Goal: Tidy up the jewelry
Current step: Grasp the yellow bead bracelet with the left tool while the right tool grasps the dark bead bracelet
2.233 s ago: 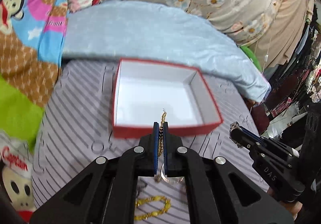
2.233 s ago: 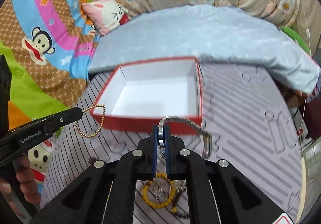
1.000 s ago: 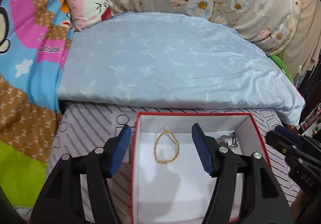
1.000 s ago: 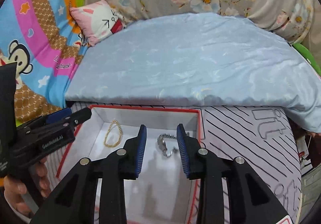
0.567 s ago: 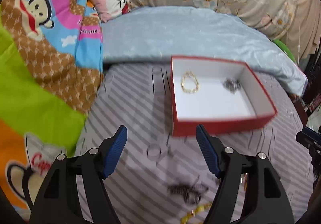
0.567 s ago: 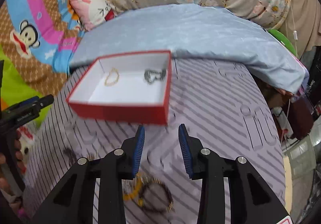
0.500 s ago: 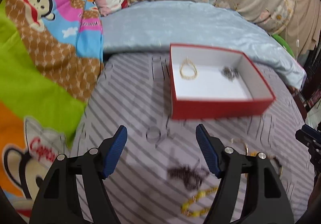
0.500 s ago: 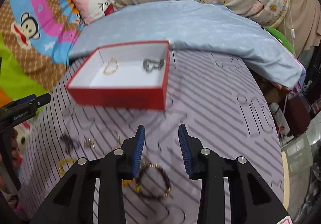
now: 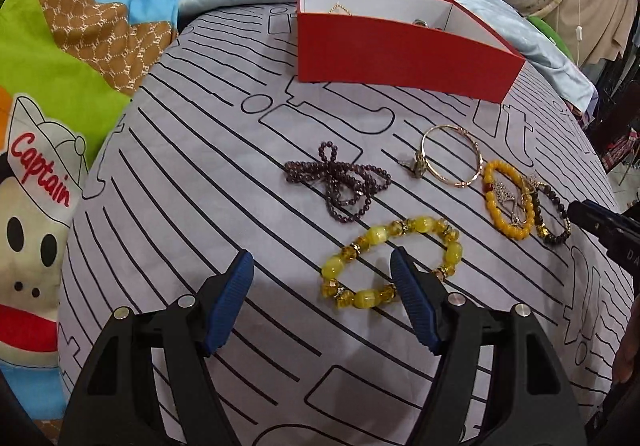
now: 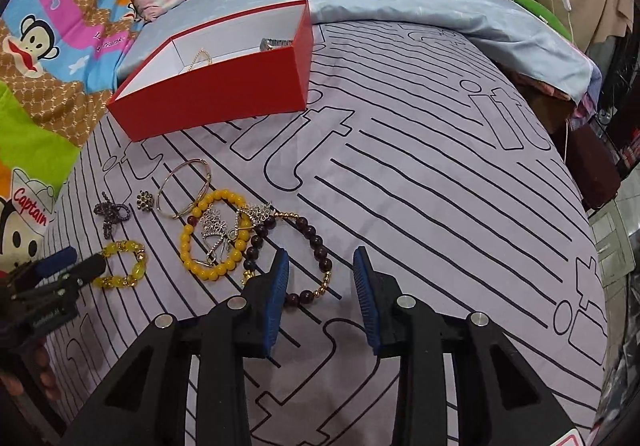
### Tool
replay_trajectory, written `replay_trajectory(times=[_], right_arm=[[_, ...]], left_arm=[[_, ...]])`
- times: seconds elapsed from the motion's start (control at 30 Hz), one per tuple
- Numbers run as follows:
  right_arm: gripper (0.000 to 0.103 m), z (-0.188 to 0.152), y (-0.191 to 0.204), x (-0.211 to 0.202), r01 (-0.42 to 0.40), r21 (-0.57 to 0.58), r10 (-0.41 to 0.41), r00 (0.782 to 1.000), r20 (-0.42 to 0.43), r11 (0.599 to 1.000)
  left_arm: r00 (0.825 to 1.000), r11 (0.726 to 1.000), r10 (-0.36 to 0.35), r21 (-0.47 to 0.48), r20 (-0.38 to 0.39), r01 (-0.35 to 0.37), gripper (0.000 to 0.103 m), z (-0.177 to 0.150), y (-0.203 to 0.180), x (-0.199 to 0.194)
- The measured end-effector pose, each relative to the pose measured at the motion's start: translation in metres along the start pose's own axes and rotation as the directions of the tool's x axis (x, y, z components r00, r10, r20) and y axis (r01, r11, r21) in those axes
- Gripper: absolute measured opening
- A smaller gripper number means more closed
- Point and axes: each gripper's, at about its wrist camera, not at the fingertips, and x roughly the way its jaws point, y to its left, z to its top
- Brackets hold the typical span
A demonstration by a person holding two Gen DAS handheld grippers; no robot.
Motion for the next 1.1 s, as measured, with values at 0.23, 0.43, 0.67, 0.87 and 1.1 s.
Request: replay_trajectory(times=[0.23,0.43,0.67,0.87,1.1], right_arm=[[0.027,0.003,0.002,0.016,0.001,0.001,-0.001,1.000,-0.020,1.000],[0.015,0.002,0.005,0.020,0.006,-0.020,-0.006,1.000,-0.018,1.000],[0.007,0.000,0.007,0.019,-0.018,-0.025,0.017,1.000,-0.026,1.000],[0.007,-0.002,0.007,0.006,-0.040,-0.010,0.040,0.999,-0.013,0.999],[0.007,0.006,0.011,-0.035,-0.068,-0.020,0.069,0.996,0.063,0.997]], left_arm=[[0.999,1.000,0.027,0.013,0.023,-0.027,0.067,-0.001,-0.006,0.006],[0.999,0.999,0.020,0.047,0.038,-0.022,0.049,0.000,-0.010,0.004],[0.999,0.997,-0.048,0.066,0.025,0.046,0.013,0.001,-0.014,0.003],[0.990,0.990,-0.140,0.012,-0.019,0.140,0.009,0.001,-0.011,0.000],[0.979,0.979,-0.202,-0.001,0.006,0.202,0.009,0.005,-0.012,-0.030]])
